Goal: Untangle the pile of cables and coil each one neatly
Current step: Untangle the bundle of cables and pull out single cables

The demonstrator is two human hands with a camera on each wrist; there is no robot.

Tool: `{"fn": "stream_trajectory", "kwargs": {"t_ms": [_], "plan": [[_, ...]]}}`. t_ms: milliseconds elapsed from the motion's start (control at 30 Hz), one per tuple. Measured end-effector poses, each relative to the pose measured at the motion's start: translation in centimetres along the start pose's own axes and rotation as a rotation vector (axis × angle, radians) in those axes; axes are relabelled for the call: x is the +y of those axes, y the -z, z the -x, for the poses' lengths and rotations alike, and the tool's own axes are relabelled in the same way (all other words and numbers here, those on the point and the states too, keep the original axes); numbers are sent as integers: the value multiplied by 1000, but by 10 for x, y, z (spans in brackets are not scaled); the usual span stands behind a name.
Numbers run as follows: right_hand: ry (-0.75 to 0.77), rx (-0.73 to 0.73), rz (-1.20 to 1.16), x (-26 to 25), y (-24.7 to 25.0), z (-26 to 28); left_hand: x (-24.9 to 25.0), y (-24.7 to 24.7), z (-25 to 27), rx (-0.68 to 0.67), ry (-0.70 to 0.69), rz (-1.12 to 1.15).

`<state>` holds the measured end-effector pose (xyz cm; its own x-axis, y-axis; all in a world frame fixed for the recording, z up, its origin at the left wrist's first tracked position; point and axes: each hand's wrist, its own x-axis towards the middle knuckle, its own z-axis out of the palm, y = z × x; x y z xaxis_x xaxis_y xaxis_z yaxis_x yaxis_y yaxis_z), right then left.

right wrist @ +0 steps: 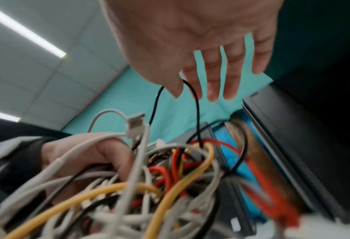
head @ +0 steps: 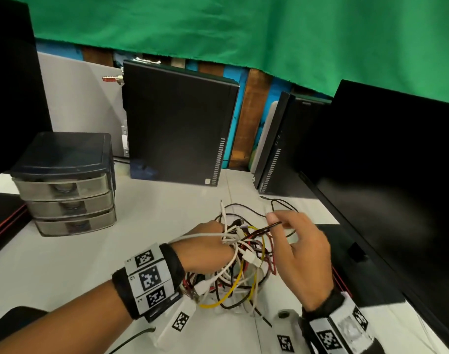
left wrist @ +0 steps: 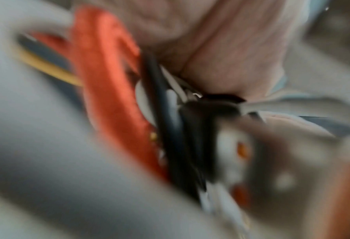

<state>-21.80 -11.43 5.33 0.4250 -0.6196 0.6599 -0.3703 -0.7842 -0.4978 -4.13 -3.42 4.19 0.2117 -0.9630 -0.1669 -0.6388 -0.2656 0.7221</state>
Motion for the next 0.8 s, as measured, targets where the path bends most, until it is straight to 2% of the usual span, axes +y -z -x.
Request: {"fn": "stream_trajectory", "kwargs": {"t_ms": [100,267,433,567,700,800], "plan": [[195,166,133,2,7,-6,-9,6,-4,29,28,9],[139,285,0,11,20,-17,-17,27,-7,168,39,-25],[206,414,21,25,40,-30,-29,51,-10,325,40,-28],[178,408,-21,23,41,-30,-39,66,-12,406,89,-17],[171,367,-226,6,30,-23,-42,71,-12,499,148,-117],[202,300,-368,-7,29,-18,-46,71,-14,497,186,-150]]}}
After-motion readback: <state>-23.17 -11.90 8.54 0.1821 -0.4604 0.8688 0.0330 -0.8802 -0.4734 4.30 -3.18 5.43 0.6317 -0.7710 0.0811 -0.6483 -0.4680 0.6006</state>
